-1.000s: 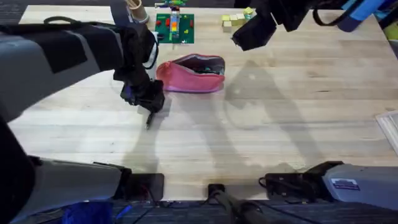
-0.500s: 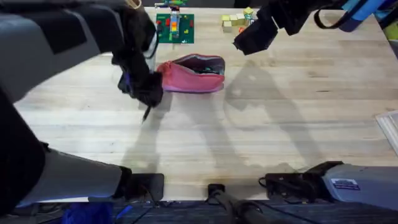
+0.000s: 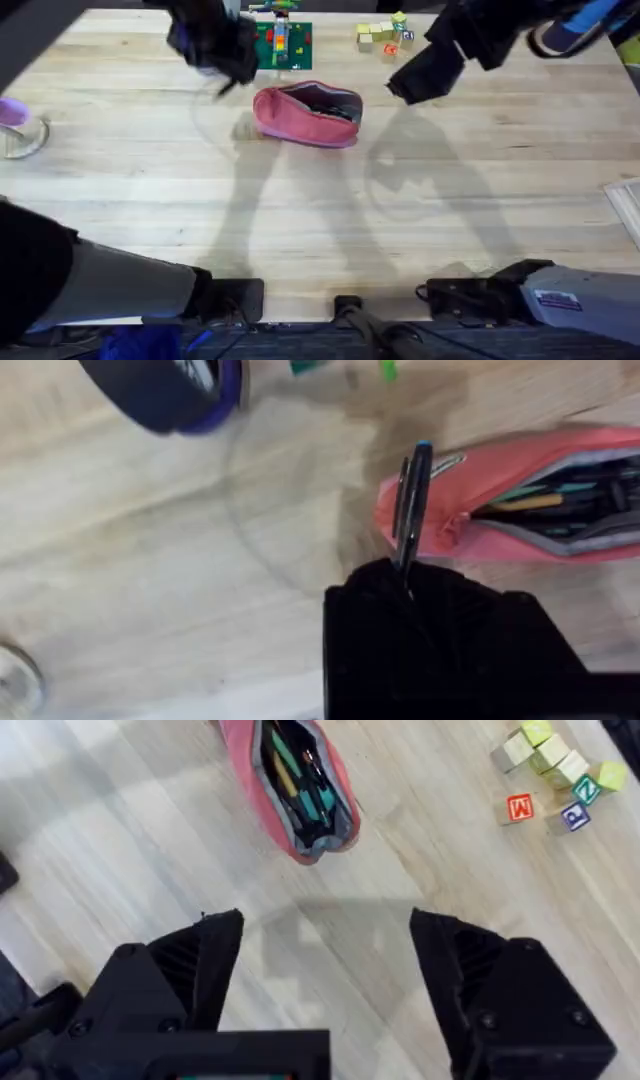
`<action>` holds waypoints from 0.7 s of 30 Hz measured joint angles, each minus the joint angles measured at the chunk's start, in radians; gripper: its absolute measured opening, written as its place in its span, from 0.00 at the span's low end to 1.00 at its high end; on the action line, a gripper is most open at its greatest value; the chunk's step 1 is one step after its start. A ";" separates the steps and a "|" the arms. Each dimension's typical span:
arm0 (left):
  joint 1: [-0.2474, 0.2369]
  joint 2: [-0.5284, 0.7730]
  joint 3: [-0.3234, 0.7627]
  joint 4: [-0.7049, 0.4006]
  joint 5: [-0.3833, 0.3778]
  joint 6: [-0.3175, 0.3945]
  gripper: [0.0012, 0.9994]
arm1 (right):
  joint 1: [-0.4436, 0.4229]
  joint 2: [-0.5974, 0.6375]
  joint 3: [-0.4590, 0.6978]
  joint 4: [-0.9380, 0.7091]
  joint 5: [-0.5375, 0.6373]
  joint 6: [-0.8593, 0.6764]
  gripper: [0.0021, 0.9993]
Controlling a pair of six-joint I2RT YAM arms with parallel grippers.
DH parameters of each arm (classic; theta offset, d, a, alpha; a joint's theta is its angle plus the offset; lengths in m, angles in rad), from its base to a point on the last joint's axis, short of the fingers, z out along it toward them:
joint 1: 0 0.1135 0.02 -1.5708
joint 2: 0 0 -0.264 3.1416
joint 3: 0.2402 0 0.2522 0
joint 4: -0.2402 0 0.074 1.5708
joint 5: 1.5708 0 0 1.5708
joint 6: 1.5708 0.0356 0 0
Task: Unzip the bag, pick up the pens from the table one at a time and place them inside, then zip the bag closed.
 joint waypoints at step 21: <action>-0.013 0.000 0.151 0.014 0.554 0.759 0.04 | -0.022 -0.085 0.000 -0.086 -0.003 0.000 1.00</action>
